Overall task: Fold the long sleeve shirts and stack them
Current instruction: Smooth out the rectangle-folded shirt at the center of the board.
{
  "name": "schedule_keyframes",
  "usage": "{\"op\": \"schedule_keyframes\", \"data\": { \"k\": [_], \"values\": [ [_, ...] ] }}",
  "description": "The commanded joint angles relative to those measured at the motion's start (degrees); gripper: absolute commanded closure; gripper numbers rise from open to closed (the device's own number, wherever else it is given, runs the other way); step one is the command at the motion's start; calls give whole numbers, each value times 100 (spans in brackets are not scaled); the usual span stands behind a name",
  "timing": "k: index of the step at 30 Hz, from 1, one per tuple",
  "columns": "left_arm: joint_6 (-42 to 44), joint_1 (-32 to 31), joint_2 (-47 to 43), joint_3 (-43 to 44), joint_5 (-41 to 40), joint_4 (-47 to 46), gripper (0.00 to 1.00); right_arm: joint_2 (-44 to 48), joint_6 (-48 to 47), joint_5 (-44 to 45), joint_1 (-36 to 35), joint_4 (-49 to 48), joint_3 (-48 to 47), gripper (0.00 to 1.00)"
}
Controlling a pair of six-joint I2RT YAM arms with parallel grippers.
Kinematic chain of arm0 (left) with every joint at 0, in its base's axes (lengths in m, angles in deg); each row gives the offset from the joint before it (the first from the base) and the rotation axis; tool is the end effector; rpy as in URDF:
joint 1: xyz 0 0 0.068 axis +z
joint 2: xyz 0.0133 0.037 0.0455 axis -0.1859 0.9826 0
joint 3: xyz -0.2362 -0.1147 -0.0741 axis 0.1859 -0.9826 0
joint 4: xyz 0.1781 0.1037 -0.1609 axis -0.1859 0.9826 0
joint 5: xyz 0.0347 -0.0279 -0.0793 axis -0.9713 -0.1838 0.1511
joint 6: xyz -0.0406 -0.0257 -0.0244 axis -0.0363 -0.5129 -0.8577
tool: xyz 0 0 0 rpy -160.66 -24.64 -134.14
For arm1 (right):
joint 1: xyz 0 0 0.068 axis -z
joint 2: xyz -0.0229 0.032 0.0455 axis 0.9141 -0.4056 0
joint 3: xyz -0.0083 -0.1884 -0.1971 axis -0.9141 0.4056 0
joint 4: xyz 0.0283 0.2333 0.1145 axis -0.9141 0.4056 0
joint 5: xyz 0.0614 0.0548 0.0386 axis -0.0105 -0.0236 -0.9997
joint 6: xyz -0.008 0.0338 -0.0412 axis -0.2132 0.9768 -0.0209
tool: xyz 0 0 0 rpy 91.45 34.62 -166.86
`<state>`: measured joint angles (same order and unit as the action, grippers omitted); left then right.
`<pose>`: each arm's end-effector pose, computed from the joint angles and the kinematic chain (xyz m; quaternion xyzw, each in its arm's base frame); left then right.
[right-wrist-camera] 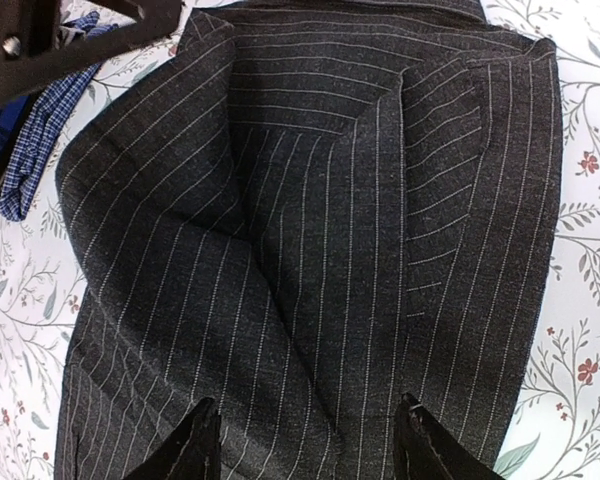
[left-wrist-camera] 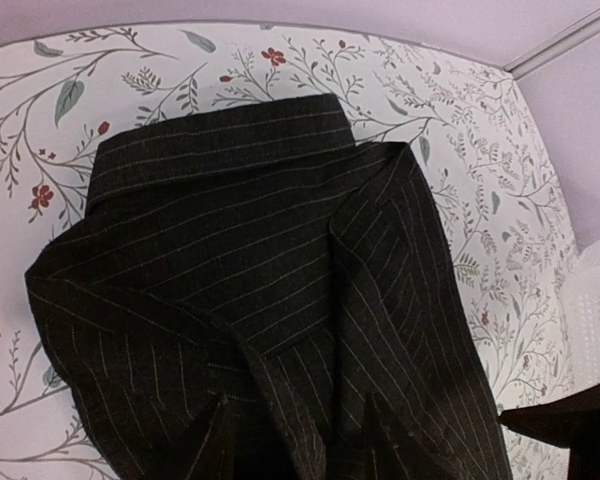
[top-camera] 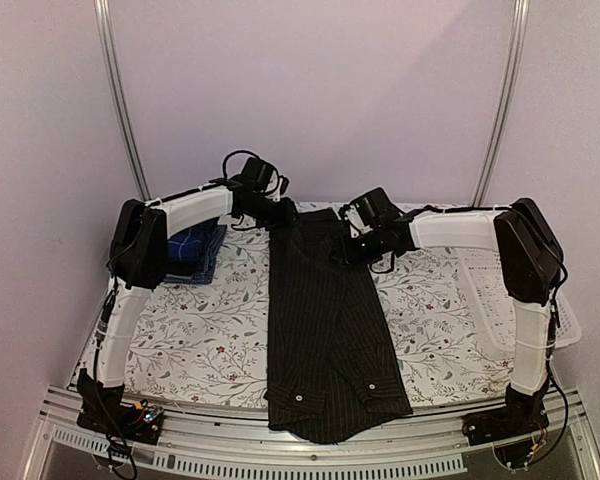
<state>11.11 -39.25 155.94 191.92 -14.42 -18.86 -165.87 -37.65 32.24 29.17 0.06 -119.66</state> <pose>0.4796 -0.2715 0.1934 0.0728 0.9103 -0.2875 0.2888 0.3615 0.2745 0.1835 -0.1747 0.9158 0.1918 0.3066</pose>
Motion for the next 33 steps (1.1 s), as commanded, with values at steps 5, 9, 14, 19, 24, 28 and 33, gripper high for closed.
{"op": "schedule_keyframes", "data": {
  "k": [5, 9, 14, 19, 24, 28, 33],
  "values": [
    [-19, -94, 271, 202, 236, 470, 62, 219, 517, -1331, 444, -368, 370, 45],
    [-70, -84, 280, 171, 398, 444, 70, 190, 805, -1795, 519, -582, 638, 47],
    [-244, -30, 140, -111, 612, 114, 88, 199, 1050, -2164, 528, -906, 915, 53],
    [-442, 82, -16, -382, 879, -233, 99, 172, 1342, -2343, 523, -1178, 1136, 54],
    [-664, 197, -125, -680, 1208, -653, 100, 74, 1550, -2430, 535, -1392, 1205, 54],
    [-891, 287, -260, -1009, 1389, -1097, 100, 23, 1726, -2455, 535, -1605, 1222, 58],
    [-1201, 413, -417, -1381, 1617, -1628, 100, -3, 1885, -2508, 544, -1726, 1259, 70]
  ]
}}
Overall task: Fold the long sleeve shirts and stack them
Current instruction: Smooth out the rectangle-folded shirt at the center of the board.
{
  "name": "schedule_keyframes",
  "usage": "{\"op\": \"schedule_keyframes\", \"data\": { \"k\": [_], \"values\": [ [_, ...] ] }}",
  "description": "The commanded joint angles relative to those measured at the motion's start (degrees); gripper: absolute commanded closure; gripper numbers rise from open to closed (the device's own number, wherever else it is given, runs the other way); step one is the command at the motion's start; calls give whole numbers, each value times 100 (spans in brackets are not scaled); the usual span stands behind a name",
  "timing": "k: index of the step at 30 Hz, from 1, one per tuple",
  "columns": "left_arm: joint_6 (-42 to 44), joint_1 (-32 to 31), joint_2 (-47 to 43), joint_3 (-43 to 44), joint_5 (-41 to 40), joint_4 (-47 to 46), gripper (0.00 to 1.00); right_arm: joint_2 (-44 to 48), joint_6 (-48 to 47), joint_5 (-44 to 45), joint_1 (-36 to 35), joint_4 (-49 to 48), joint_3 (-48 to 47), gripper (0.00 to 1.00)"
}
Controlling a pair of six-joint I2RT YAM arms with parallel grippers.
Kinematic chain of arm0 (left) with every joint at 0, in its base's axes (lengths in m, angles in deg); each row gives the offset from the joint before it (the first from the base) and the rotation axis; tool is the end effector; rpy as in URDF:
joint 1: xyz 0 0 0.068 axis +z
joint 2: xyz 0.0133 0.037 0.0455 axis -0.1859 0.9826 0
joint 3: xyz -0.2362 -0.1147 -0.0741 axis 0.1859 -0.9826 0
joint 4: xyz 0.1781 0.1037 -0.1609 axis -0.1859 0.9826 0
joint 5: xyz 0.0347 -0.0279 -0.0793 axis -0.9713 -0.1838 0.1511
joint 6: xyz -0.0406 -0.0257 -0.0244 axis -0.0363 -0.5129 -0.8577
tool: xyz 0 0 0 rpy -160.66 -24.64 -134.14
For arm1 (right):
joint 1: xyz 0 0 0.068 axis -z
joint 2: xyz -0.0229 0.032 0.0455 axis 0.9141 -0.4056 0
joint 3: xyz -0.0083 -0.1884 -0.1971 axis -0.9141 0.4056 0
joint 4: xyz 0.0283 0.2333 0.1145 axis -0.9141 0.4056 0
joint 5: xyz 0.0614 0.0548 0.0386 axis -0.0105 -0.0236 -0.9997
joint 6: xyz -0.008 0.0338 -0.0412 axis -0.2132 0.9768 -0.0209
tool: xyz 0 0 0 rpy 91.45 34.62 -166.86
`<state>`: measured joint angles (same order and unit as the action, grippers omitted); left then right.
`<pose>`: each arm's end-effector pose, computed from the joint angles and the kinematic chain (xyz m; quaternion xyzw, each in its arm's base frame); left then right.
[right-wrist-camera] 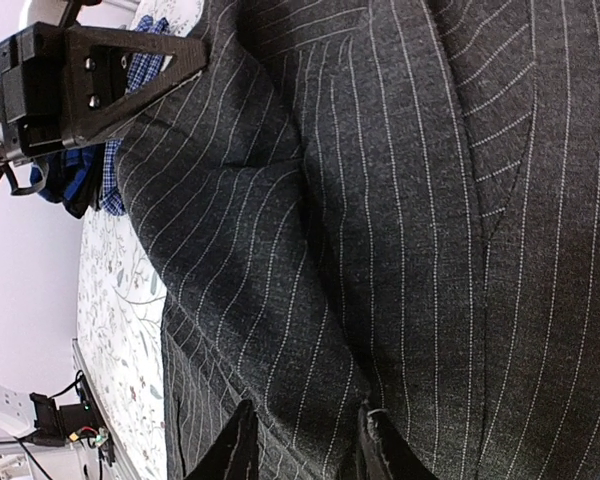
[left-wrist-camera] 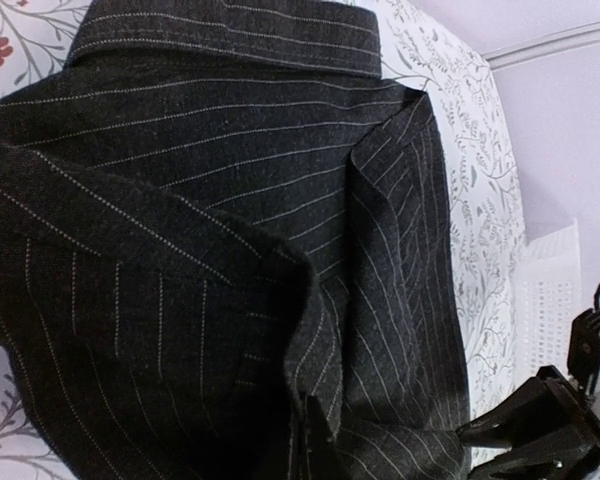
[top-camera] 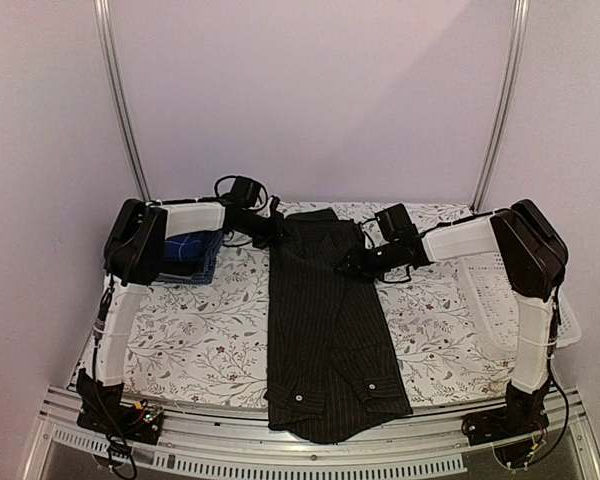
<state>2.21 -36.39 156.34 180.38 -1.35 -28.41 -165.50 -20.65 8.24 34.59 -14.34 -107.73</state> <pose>0.4777 -0.2485 0.1393 0.0192 0.9039 -0.3792 0.1969 0.3597 0.2398 0.1449 -0.0742 0.8979 0.3889 0.1926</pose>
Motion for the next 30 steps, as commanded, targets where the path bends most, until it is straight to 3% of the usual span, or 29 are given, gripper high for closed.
{"op": "schedule_keyframes", "data": {
  "k": [1, 10, 18, 30],
  "values": [
    [-364, 152, -476, -301, 354, -782, 100, -45, 204, -110, 1, -301, 79, 71],
    [-649, 296, -581, -693, 613, -1383, 100, -42, 383, -189, 28, -547, 253, 71],
    [-712, 367, -524, -778, 664, -1592, 100, 57, 589, -245, 28, -1038, 485, 100],
    [-644, 497, -187, -580, 244, -1946, 100, 121, 604, 221, 21, -1286, 421, 100]
  ]
}}
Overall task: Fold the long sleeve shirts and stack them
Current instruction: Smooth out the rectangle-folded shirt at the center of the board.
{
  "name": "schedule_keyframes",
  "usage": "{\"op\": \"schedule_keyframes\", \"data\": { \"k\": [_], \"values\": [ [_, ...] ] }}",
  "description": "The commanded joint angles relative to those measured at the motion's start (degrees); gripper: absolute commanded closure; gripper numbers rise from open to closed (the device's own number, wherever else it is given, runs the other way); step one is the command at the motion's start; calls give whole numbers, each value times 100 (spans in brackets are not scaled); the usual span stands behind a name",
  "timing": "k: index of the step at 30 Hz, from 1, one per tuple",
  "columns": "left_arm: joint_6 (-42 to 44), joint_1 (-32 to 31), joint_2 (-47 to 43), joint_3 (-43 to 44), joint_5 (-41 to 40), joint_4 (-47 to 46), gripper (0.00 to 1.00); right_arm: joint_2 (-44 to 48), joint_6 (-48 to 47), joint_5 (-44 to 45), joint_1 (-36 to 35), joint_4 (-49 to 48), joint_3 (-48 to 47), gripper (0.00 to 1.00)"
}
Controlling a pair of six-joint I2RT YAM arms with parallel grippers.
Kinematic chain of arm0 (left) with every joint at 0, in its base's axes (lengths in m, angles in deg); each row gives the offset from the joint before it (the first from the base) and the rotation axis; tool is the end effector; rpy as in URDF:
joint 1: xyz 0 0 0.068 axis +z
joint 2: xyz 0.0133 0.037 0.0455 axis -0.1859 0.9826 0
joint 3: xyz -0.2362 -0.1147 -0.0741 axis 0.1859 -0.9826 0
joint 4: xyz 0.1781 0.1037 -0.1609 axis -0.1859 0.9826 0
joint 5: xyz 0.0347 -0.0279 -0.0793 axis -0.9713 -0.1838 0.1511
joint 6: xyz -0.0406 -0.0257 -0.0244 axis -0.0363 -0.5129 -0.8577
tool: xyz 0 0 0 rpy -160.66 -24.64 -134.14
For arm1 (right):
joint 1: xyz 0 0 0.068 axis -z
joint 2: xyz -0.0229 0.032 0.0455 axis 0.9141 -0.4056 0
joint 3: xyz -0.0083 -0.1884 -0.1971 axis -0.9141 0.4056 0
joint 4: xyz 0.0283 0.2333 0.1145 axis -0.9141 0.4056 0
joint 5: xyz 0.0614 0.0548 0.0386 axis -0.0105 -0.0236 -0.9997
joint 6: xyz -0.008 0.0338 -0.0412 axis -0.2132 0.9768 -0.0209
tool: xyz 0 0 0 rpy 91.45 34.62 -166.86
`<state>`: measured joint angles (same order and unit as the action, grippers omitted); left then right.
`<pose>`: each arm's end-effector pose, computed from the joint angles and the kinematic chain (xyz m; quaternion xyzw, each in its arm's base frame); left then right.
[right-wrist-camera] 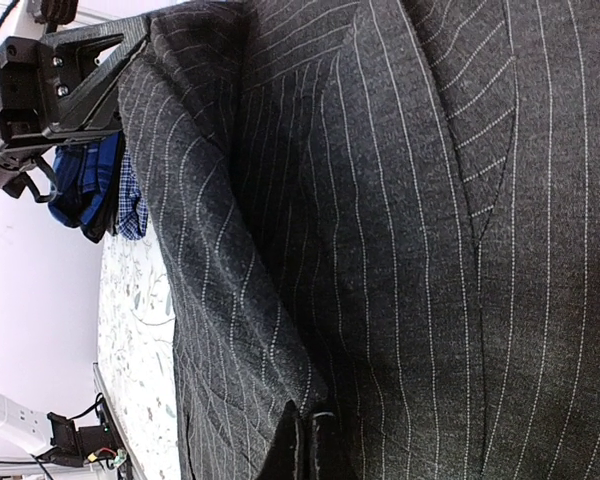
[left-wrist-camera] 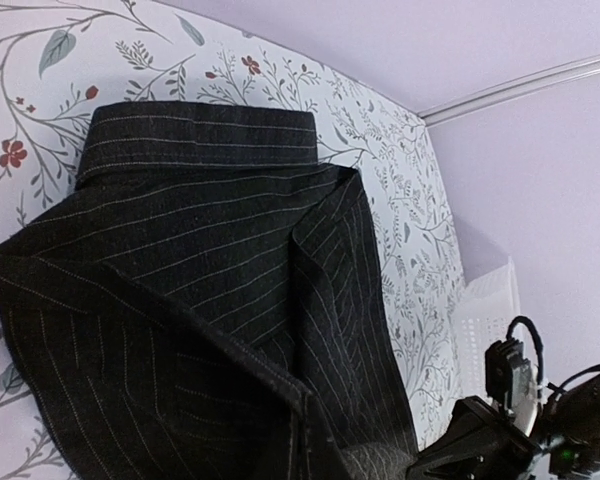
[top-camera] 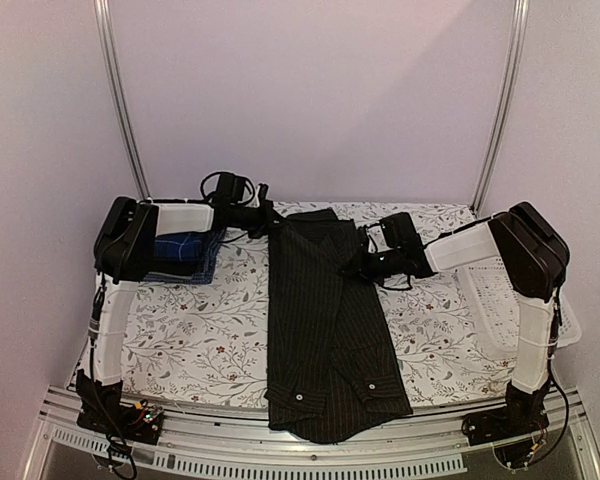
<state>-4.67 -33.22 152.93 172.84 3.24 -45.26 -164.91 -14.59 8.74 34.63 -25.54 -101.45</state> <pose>0.4877 -0.2231 0.1524 -0.0085 0.8552 -0.4535 0.2508 0.3520 0.2344 0.1327 -0.0365 0.8833 0.4166 0.2119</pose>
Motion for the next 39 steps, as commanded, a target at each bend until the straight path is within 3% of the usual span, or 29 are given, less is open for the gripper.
{"op": "schedule_keyframes", "data": {
  "k": [1, 8, 12, 15, 20, 22, 31, 39],
  "values": [
    [47, 184, 207, 225, -230, -252, 100, 6, -5, 184, 23, -166, -275, 100],
    [230, 248, 552, 629, -441, -124, 98, -361, -94, 671, 24, -21, -578, 100],
    [441, 263, 661, 892, -681, 340, 71, -445, -129, 867, 20, 190, -608, 98],
    [566, 314, 542, 830, -902, 410, 60, -359, -219, 949, 23, 270, -551, 84],
    [978, 326, 594, 1178, -1507, 1079, 61, 5, -443, 1317, 17, 625, -565, 67],
    [1116, 299, 704, 1392, -1695, 1384, 62, 143, -581, 1497, 15, 755, -584, 64],
    [1614, 60, 1386, 2500, -2468, 2464, 62, 348, -1074, 1860, -145, 1072, -815, 61],
    [1705, 46, 1762, 2763, -2003, 2390, 60, 75, -1530, 1844, -351, 1484, -1269, 59]
  ]
}}
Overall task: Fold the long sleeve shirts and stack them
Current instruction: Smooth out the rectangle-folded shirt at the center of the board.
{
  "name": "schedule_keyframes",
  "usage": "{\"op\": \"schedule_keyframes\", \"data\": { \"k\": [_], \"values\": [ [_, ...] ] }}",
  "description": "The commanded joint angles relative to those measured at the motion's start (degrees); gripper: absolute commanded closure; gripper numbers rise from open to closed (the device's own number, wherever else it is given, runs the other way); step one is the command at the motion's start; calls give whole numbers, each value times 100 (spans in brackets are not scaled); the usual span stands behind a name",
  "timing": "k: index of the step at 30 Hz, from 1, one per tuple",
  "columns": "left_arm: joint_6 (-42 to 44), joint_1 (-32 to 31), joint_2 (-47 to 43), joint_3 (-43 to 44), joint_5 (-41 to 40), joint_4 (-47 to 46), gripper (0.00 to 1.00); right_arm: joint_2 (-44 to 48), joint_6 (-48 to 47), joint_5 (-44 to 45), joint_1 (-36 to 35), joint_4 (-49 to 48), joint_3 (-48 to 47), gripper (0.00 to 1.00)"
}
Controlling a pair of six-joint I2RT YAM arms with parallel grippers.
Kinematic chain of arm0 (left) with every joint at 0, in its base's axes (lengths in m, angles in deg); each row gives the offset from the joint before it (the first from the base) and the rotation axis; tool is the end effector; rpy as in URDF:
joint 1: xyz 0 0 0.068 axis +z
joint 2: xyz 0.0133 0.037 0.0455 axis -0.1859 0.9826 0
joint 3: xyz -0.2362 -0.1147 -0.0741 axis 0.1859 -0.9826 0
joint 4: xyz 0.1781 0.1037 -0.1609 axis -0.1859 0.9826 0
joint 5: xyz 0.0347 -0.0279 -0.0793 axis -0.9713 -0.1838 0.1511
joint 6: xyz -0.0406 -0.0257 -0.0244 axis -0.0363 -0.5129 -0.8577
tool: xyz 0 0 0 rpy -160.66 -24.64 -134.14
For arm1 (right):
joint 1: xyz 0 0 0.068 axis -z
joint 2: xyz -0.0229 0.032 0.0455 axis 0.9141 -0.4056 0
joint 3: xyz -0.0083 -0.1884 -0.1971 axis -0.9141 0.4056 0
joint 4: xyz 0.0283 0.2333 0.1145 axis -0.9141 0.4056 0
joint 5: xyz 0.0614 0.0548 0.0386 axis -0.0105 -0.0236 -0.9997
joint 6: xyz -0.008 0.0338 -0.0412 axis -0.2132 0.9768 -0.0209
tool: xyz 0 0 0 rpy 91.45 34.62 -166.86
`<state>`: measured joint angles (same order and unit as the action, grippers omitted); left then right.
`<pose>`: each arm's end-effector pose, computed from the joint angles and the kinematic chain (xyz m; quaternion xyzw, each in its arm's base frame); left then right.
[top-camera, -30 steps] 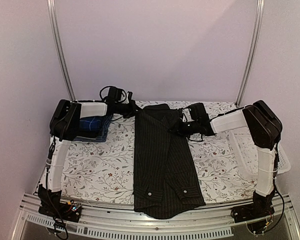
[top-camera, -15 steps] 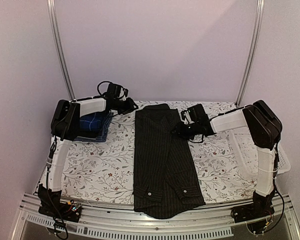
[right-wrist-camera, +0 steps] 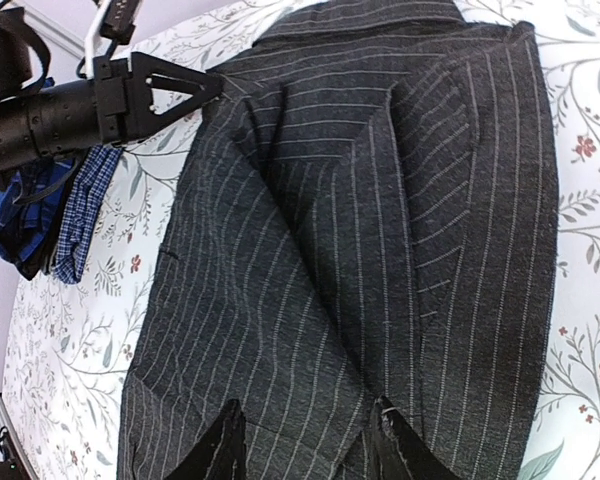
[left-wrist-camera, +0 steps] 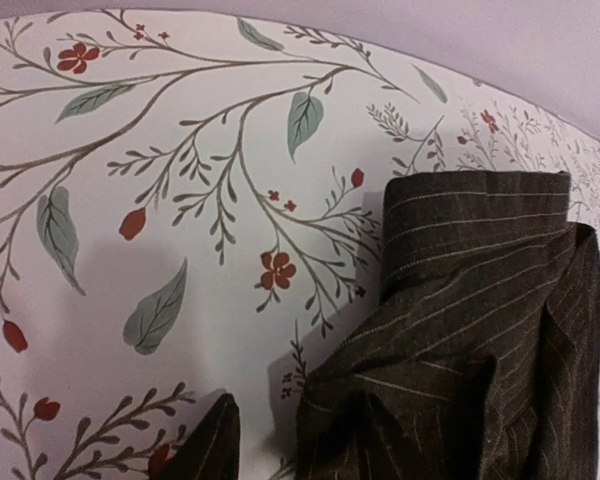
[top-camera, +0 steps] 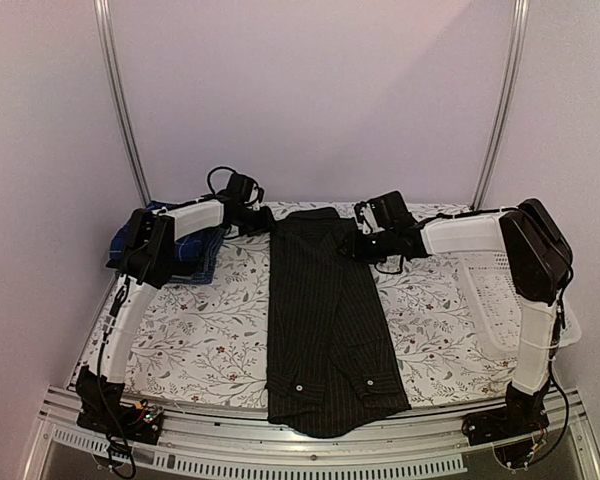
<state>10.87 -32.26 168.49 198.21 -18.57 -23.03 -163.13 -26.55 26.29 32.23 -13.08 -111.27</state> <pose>0.5348 -0.2186 0.1150 -0.0009 0.9232 -0.2342 0.3046 0.3644 0.2517 0.1766 -0.0829 0.9008 0.2826 0.3191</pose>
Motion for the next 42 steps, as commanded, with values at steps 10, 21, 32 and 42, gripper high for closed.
{"op": "schedule_keyframes", "data": {
  "k": [10, 21, 32, 42],
  "values": [
    [97, -21, 282, 268, -127, 9, 93, -333, -462, 38, -131, 289, -226, 59],
    [-309, 441, 88, -21, 347, -563, 100, -722, -172, 76, -131, 208, 107, 60],
    [-20, 409, -869, -520, -54, -449, 55, 21, -409, 480, -114, 636, -65, 59],
    [-694, -344, -2038, -2427, 965, -1385, 81, 820, -348, 115, 101, 318, 698, 66]
  ]
}}
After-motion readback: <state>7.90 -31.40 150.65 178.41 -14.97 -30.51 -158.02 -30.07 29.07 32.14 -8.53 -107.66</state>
